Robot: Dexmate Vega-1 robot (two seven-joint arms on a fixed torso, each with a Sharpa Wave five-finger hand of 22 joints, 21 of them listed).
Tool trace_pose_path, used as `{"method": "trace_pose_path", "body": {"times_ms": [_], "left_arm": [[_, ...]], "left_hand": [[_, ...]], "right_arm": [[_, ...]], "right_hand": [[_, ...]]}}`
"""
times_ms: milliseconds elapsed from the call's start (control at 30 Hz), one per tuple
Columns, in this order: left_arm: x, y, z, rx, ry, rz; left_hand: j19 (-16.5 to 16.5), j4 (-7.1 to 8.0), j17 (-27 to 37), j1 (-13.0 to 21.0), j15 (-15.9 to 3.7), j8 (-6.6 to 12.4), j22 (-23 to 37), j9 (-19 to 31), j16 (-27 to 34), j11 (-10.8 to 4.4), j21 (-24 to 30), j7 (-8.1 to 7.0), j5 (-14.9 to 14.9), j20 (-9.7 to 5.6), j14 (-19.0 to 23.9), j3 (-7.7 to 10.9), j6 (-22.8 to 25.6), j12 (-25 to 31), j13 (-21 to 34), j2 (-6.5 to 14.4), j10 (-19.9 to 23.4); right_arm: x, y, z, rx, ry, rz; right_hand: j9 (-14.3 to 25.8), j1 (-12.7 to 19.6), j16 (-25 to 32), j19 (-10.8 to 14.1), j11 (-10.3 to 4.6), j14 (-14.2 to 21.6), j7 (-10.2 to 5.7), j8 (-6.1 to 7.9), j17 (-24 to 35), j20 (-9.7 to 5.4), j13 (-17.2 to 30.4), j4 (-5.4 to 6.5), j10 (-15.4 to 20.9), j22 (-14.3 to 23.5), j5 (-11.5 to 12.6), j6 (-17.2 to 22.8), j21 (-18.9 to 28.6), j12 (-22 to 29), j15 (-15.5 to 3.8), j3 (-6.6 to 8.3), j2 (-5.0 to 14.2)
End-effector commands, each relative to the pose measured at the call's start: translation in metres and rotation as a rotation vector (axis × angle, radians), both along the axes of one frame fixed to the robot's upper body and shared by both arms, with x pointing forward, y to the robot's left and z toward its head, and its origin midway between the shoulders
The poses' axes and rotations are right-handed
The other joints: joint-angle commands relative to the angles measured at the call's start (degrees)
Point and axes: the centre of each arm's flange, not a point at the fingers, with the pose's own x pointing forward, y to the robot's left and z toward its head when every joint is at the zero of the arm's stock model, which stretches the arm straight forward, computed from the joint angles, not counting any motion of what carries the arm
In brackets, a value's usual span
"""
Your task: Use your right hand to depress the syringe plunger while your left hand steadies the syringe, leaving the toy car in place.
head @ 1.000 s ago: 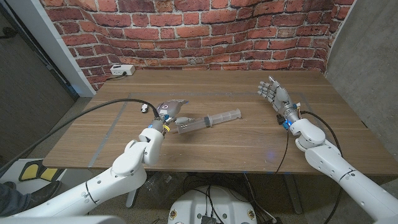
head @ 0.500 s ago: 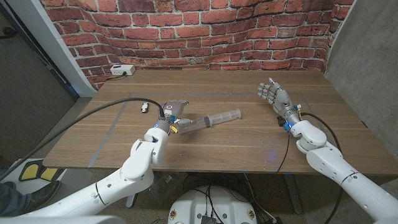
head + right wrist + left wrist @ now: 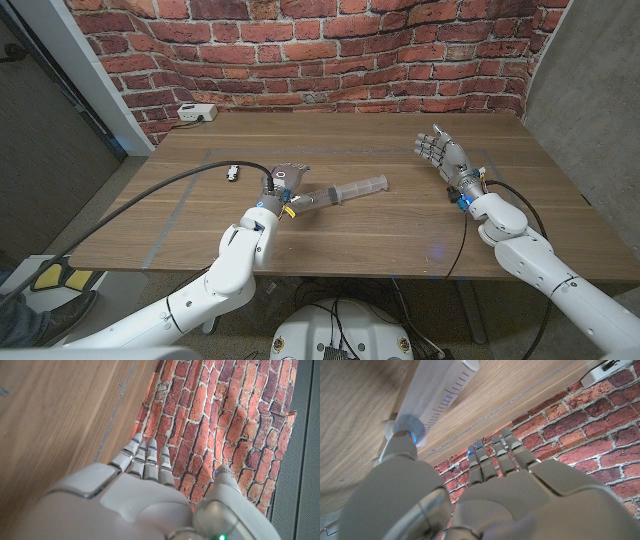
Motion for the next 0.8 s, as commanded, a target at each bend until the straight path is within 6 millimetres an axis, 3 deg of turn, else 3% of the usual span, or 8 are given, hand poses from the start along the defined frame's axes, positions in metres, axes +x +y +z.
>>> {"method": "trace_pose_path", "body": {"times_ms": [33,500,800], "left_arm": [[0.014,-0.01,0.0,0.022,0.059,0.004],[0.025,-0.014,0.001,0.024,0.134,0.013],[0.025,-0.015,0.002,0.007,0.162,-0.001]], "left_hand": [[1.1,-0.36,0.1,0.7,-1.28,0.15,0.1,0.3,0.3,-0.52,0.1,-0.18,0.5,-0.03,1.7,-0.09,0.8,-0.1,0.2,-0.5,0.8],[7.7,0.5,0.3,2.3,-1.32,0.65,0.2,0.4,0.8,-0.09,2.3,0.42,0.7,1.16,5.1,-0.93,2.9,0.1,0.3,0.0,2.8],[10.0,0.75,0.4,3.1,-1.33,1.11,0.3,0.4,1.1,0.54,2.9,1.24,0.6,1.69,6.9,-0.9,4.5,0.4,0.4,0.7,4.3]], "right_arm": [[0.001,-0.004,0.003,-0.004,0.0,-0.002],[-0.002,-0.006,0.003,-0.001,-0.001,-0.012],[-0.005,-0.006,0.002,-0.003,-0.001,-0.015]], "right_hand": [[0.3,0.6,0.3,0.3,-0.07,0.5,-0.02,0.17,0.2,-0.05,0.3,-0.21,0.4,0.3,-0.1,0.6,0.5,0.2,-0.17,0.19,-0.02],[0.3,0.7,0.2,0.4,-0.03,0.6,-0.02,0.13,0.2,-0.06,0.3,-0.22,0.5,0.3,-0.1,0.7,0.5,0.2,-0.1,0.18,0.05],[0.3,0.7,0.2,0.4,-0.01,0.6,-0.01,0.09,0.2,-0.05,0.3,-0.22,0.5,0.3,-0.1,0.8,0.5,0.2,-0.12,0.14,0.06]]}}
